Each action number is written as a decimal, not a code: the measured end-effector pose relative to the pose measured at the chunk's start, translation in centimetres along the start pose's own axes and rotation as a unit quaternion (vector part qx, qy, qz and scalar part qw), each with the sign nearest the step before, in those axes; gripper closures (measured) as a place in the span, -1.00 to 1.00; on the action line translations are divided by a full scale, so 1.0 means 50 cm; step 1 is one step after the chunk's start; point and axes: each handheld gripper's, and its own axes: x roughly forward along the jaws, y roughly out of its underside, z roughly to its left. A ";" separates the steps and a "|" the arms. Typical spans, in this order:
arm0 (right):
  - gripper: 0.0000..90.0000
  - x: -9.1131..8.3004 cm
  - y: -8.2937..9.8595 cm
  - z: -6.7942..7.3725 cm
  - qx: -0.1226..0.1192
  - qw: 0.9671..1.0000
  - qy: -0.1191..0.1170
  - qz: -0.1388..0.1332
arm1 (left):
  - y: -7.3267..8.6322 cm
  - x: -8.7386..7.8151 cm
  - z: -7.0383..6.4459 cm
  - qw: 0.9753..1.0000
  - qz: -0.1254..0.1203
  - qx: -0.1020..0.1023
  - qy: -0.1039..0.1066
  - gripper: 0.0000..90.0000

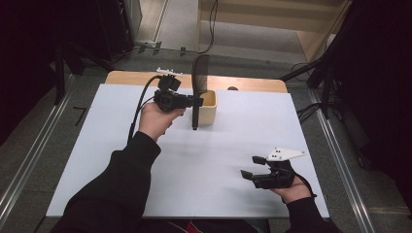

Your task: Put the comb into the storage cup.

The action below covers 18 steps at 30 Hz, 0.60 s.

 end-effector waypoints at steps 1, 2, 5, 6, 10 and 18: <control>-0.43 0.001 0.000 0.000 0.001 1.000 0.001 0.000 | -0.004 0.000 -0.001 1.000 -0.002 -0.002 0.003 0.62; -0.43 0.001 0.000 0.000 0.002 1.000 0.001 0.000 | -0.008 0.000 -0.002 1.000 -0.001 -0.001 0.001 0.62; -0.43 0.004 0.000 0.000 0.002 1.000 0.001 0.003 | -0.022 0.001 -0.005 1.000 -0.006 0.005 -0.004 0.62; -0.43 0.004 0.000 0.001 0.002 1.000 0.000 0.002 | -0.027 0.000 -0.005 1.000 -0.006 0.006 -0.004 0.62; -0.43 0.005 -0.002 0.004 0.000 1.000 -0.002 0.002 | -0.046 0.004 -0.004 1.000 -0.014 0.012 -0.013 0.62; -0.43 0.003 -0.003 0.002 0.003 1.000 -0.002 -0.002 | -0.067 0.013 0.006 0.999 -0.024 0.017 -0.014 0.62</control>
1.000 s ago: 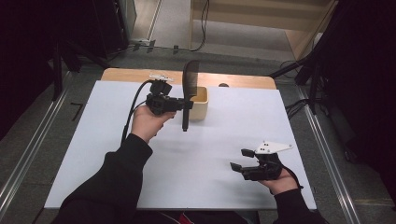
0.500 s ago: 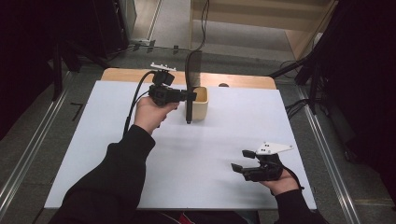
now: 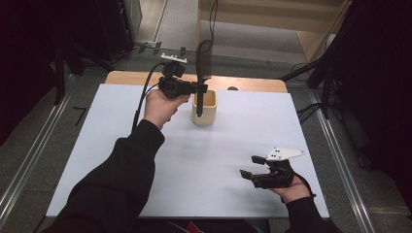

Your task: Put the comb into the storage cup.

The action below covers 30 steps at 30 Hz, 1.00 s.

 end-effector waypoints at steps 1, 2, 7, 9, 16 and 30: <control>-0.43 0.000 0.000 0.000 0.000 1.000 0.000 -0.001 | -0.002 0.001 0.001 1.000 -0.002 0.001 -0.002 0.62; -0.43 0.000 -0.001 0.000 0.000 1.000 0.001 -0.001 | -0.004 0.001 0.002 1.000 -0.004 0.002 -0.004 0.62; -0.43 0.000 -0.003 0.001 -0.002 1.000 0.001 -0.003 | -0.016 0.006 0.002 1.000 -0.010 0.012 -0.013 0.62; -0.43 0.000 -0.003 0.001 -0.004 1.000 0.001 -0.003 | -0.020 0.008 0.000 1.000 -0.017 0.016 -0.018 0.62; -0.43 -0.001 -0.004 0.001 -0.004 1.000 0.004 -0.002 | -0.036 0.015 0.006 0.999 -0.032 0.023 -0.028 0.62; -0.43 -0.004 -0.006 -0.001 -0.001 1.000 0.009 -0.008 | -0.040 0.038 0.027 0.997 -0.048 0.026 -0.050 0.62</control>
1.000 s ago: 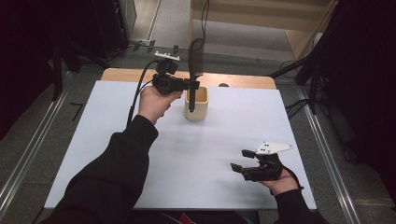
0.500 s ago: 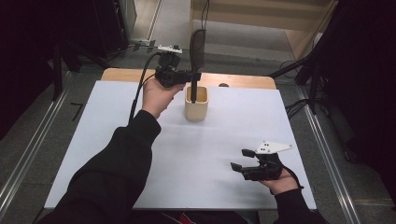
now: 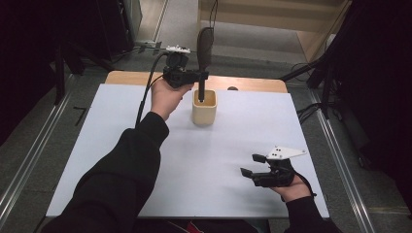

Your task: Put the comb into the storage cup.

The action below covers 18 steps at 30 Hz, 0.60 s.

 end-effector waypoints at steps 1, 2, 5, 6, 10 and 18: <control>-0.43 0.000 0.000 0.000 0.002 1.000 0.000 0.000 | 0.000 0.002 0.000 1.000 -0.001 0.000 -0.001 0.62; -0.43 0.000 0.000 -0.001 0.002 1.000 0.001 -0.001 | 0.001 0.003 0.001 1.000 -0.002 0.002 -0.002 0.62; -0.43 0.001 0.000 -0.001 0.003 1.000 0.000 -0.001 | 0.004 0.010 0.004 1.000 -0.001 0.004 -0.005 0.62; -0.43 0.001 0.000 -0.001 0.002 1.000 0.000 -0.001 | 0.005 0.012 0.006 1.000 0.002 0.005 -0.005 0.62; -0.43 0.001 0.000 -0.001 0.002 1.000 -0.002 -0.001 | 0.008 0.018 0.011 1.000 0.002 0.004 -0.004 0.62; -0.43 0.005 -0.001 -0.001 0.001 1.000 -0.003 0.004 | 0.015 0.031 0.023 1.000 0.004 -0.002 -0.002 0.62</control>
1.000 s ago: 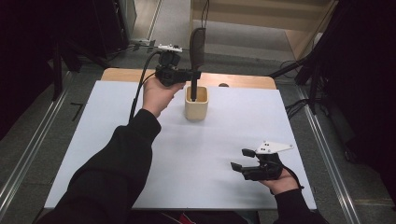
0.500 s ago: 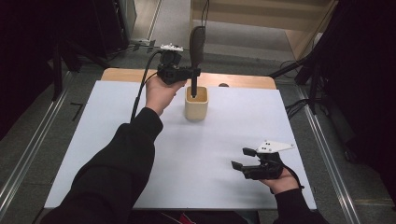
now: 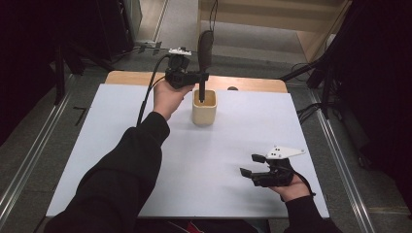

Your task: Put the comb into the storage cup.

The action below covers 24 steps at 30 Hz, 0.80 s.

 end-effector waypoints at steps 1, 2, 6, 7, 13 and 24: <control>-0.43 0.000 0.000 0.000 0.000 1.000 0.000 0.000 | 0.001 0.001 0.001 1.000 0.000 -0.002 0.002 0.62; -0.43 0.000 0.000 0.000 0.001 1.000 0.000 0.001 | 0.003 0.003 0.002 1.000 -0.001 -0.004 0.003 0.62; -0.43 0.001 0.000 -0.001 0.000 1.000 0.001 0.001 | 0.008 0.009 0.002 1.000 0.008 0.000 0.005 0.62; -0.43 0.001 0.000 -0.001 0.000 1.000 0.001 0.001 | 0.008 0.009 -0.001 1.000 0.009 0.004 0.003 0.62; -0.43 0.003 0.000 0.000 0.000 1.000 0.000 0.003 | 0.011 0.015 -0.001 1.000 0.009 0.004 0.003 0.62; -0.43 0.003 -0.001 0.000 0.003 1.000 0.001 0.001 | 0.029 0.028 0.010 1.000 0.012 0.000 -0.003 0.62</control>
